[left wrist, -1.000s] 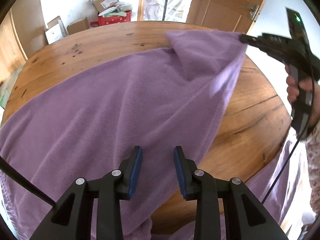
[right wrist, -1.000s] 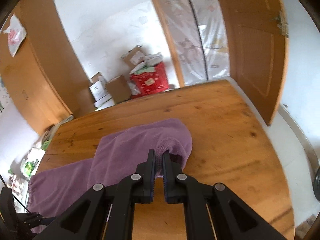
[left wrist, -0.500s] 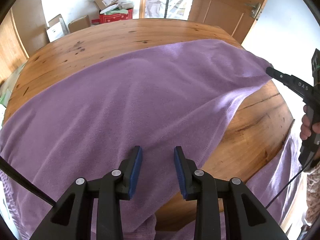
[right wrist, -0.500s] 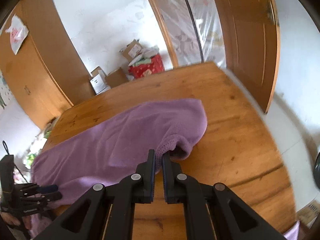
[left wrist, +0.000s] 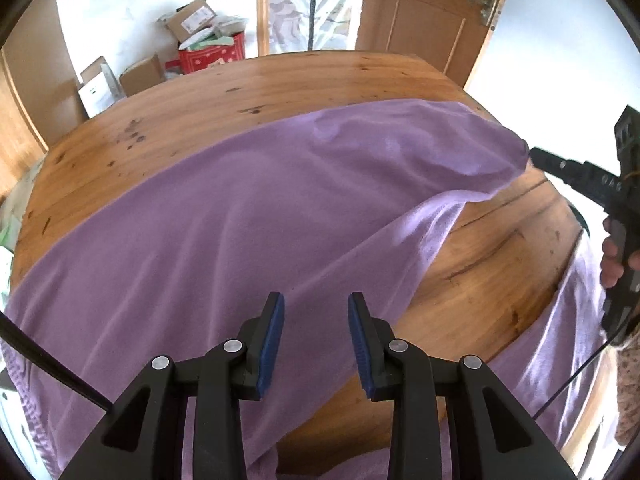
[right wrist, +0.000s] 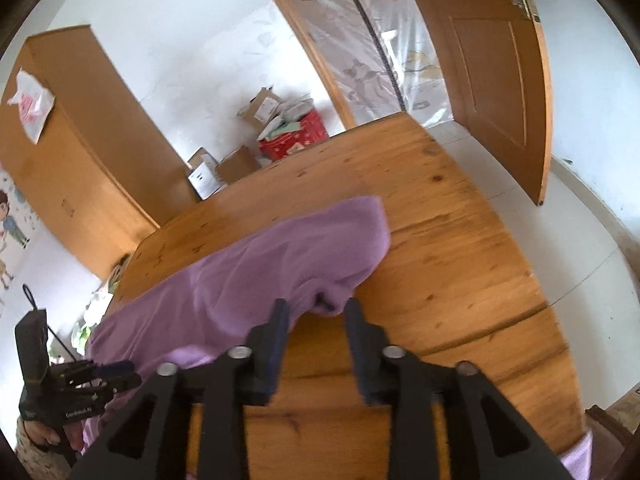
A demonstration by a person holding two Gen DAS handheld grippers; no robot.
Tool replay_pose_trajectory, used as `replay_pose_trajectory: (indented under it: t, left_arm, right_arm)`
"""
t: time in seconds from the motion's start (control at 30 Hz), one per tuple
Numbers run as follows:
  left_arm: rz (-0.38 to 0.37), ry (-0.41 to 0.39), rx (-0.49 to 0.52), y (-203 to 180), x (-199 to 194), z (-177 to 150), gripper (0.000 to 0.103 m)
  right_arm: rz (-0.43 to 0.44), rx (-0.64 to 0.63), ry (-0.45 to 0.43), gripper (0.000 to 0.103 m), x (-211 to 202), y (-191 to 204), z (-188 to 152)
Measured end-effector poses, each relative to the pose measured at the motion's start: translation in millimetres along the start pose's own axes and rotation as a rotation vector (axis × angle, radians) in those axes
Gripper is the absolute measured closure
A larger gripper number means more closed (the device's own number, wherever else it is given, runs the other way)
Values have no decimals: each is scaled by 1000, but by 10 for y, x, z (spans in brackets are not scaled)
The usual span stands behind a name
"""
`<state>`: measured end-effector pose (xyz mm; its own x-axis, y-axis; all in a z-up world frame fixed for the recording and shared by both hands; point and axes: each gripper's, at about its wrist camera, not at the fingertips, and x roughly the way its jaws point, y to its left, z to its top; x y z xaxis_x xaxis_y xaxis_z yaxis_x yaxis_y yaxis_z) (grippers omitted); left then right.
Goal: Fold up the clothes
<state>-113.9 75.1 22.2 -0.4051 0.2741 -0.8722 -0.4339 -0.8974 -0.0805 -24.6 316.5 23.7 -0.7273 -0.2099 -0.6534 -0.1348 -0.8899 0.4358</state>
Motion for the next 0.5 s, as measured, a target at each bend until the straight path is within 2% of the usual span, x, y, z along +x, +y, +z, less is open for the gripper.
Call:
replay_pose_trajectory:
  t: [0.07,0.17,0.23,0.3,0.43,0.47,0.5]
  left_arm:
    - [-17,2,5,-58,30,43,69]
    - [-43,4,11,-145,74,108,69]
    - [-54,7,28,-223,115,151,69]
    - [-33,15,58,-323,167,177,69]
    - [62,-3,118,-484,227,185,69]
    - [70,-3,123,-500,239,190,69]
    - [63,1,118,-494,249,191,69]
  right_arm:
    - [38,42,15,52,74,-78,82]
    - [124,179,53,48,276,-229,180]
    - [138,215,68,45,386,-273,209]
    - [102,243,77,44,485,-301,228]
    - [123,268,91,45,597,-308,232]
    - [127,271,94,50,618,-304,232]
    - [118,263,91,59,628,-287,243]
